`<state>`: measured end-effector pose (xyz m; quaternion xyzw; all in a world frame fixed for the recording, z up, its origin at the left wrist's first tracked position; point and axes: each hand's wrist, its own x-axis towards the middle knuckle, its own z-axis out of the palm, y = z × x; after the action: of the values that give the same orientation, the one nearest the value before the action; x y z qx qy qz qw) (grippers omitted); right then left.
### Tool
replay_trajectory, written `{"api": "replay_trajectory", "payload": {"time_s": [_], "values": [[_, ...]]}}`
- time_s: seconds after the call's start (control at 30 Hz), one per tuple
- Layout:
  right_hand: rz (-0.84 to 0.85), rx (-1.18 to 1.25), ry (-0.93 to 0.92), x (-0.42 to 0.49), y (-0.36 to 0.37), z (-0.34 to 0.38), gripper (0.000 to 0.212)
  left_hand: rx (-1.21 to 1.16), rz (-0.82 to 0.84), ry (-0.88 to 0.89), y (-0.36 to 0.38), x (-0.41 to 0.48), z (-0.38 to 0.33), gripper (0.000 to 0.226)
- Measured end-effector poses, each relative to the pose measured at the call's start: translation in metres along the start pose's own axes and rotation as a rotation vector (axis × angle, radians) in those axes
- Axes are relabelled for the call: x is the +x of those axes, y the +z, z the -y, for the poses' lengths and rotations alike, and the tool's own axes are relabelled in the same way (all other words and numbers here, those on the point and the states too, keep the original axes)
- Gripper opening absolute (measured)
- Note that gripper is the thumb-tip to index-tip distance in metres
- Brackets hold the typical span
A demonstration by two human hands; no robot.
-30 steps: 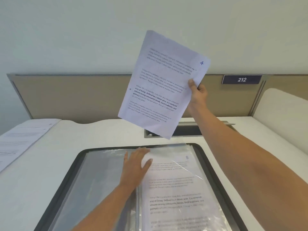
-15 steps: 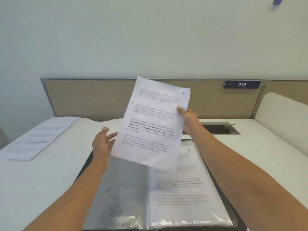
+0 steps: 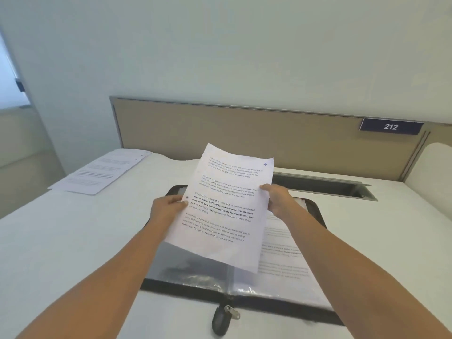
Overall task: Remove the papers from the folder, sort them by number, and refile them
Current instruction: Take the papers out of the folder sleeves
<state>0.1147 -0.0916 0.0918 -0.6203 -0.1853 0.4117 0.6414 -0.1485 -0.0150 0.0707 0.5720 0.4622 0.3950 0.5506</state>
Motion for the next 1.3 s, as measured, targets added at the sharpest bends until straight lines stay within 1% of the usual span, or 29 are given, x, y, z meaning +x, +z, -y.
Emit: {"api": "replay_trajectory", "payload": {"time_s": [0.1,0.13,0.23,0.33,0.43,0.6,0.67,0.77,0.9,1.0,1.2,1.3], "values": [[0.017,-0.061,0.035,0.002,0.010,-0.015,0.010,-0.035,-0.065,-0.026,-0.017,0.003,0.004,0.011],[0.030,-0.065,0.039,0.003,0.015,-0.019,0.009,-0.038,-0.084,-0.024,-0.022,0.005,0.004,0.012],[0.079,-0.079,0.053,0.004,0.037,-0.026,0.012,-0.025,-0.139,-0.027,-0.044,0.013,0.006,0.008],[0.117,-0.085,0.060,0.007,0.065,-0.032,0.018,-0.024,-0.174,-0.035,-0.070,0.025,0.012,0.010],[0.145,-0.097,0.050,0.013,0.098,-0.036,0.018,0.011,-0.190,-0.054,-0.100,0.041,0.018,0.007],[0.141,-0.069,0.064,0.028,0.164,-0.048,0.011,0.028,-0.218,-0.105,-0.162,0.076,0.024,0.009],[0.140,-0.066,0.082,0.034,0.198,-0.057,0.011,0.043,-0.224,-0.117,-0.194,0.095,0.027,0.006],[0.133,-0.068,0.108,0.041,0.250,-0.071,0.013,0.085,-0.230,-0.129,-0.244,0.124,0.033,0.011],[0.108,-0.051,0.133,0.050,0.318,-0.088,0.014,0.146,-0.226,-0.142,-0.307,0.162,0.041,0.005],[0.087,-0.031,0.147,0.055,0.363,-0.100,0.015,0.187,-0.215,-0.168,-0.349,0.191,0.048,0.011],[0.045,-0.025,0.142,0.072,0.436,-0.114,0.017,0.235,-0.227,-0.174,-0.408,0.238,0.064,0.011],[0.035,-0.010,0.132,0.084,0.463,-0.114,0.018,0.315,-0.240,-0.150,-0.424,0.260,0.068,0.012]]}}
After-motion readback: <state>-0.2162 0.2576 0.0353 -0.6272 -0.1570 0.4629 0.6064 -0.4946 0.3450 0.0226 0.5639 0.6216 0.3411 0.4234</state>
